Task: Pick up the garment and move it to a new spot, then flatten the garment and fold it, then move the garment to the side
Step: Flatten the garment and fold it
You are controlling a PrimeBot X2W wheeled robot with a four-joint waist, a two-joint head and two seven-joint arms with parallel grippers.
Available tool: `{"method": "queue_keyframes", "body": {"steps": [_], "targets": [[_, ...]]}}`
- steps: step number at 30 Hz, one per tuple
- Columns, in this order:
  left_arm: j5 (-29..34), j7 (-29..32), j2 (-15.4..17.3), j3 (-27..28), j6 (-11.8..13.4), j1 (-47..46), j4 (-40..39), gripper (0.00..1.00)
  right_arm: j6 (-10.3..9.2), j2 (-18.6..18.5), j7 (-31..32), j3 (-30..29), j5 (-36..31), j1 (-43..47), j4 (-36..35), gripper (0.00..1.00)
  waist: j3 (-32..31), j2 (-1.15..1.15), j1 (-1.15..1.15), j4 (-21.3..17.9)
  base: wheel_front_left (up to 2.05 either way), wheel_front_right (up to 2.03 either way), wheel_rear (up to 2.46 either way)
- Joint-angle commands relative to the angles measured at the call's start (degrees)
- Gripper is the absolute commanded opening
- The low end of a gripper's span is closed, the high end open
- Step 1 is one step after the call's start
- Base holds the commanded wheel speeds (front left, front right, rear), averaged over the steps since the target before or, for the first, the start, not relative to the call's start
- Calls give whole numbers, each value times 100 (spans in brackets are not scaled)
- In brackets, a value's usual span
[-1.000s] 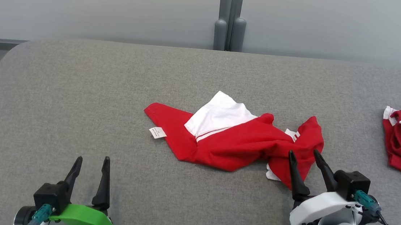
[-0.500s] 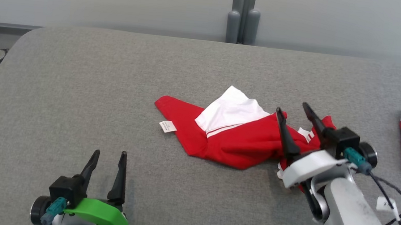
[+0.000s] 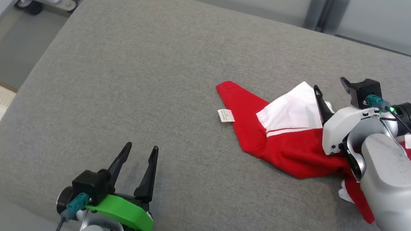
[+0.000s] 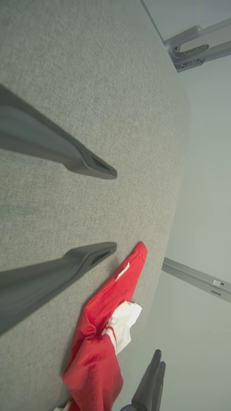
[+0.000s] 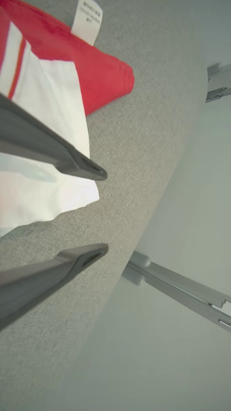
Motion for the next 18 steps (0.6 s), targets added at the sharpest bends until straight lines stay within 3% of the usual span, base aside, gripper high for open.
{"method": "queue_keyframes", "body": {"steps": [1,6,10,14,15,16,17,18], "targets": [[-64,1,4,-2,40,-92,-30,100,-9,15,131,119,192,-95,174,100,473,0,0,563,0,0,0],[-126,1,2,-77,82,-153,-101,100,-10,-201,816,760,626,-431,811,100,663,0,0,704,0,0,0],[-186,1,2,-161,138,-217,-127,100,-10,-399,881,951,719,-611,1162,100,736,0,0,741,0,0,0],[-200,1,2,-213,158,-287,-152,100,-10,-345,1105,1113,806,-628,1544,100,782,0,0,704,0,0,0],[-193,1,2,-214,156,-302,-155,100,-9,-321,1132,1152,849,-623,1592,80,792,0,0,692,0,0,0],[-189,1,2,-217,152,-315,-168,100,-9,-317,1138,1193,882,-636,1614,15,800,0,0,680,0,0,0],[-184,1,2,-219,148,-319,-180,100,-9,-332,1055,1206,920,-691,1612,0,810,0,0,668,0,0,0],[-175,1,3,-222,143,-327,-185,100,-11,-373,961,1196,947,-756,1604,0,821,0,0,656,0,0,0]]}}
